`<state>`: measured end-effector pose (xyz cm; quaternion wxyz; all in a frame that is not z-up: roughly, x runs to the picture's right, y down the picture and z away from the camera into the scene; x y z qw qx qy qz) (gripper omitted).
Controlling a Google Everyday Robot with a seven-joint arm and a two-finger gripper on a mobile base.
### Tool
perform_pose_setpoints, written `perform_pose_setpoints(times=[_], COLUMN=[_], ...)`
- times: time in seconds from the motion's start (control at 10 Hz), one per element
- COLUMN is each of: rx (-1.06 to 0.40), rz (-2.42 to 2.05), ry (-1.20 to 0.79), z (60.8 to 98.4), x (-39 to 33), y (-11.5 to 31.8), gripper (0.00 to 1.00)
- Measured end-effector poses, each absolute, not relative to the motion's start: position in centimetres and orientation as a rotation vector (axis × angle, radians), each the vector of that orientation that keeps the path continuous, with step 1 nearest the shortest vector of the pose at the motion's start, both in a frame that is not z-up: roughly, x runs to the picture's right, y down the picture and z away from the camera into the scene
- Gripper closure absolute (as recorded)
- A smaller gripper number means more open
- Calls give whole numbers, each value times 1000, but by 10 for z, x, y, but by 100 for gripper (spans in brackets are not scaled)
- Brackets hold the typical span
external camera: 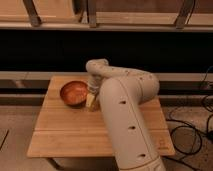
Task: Stand the bottle upright
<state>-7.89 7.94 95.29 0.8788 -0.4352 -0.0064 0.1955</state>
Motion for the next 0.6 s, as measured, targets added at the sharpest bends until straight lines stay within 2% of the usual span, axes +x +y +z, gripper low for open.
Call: perform_pose_setpoints(times=[0.3,0.5,0.6], rx=[-886,-876,-871], rz=[436,424,415], ry=[3,15,18], z=[958,958,958], x=[-71,-68,-69], y=[76,76,77], gripper=[21,34,47])
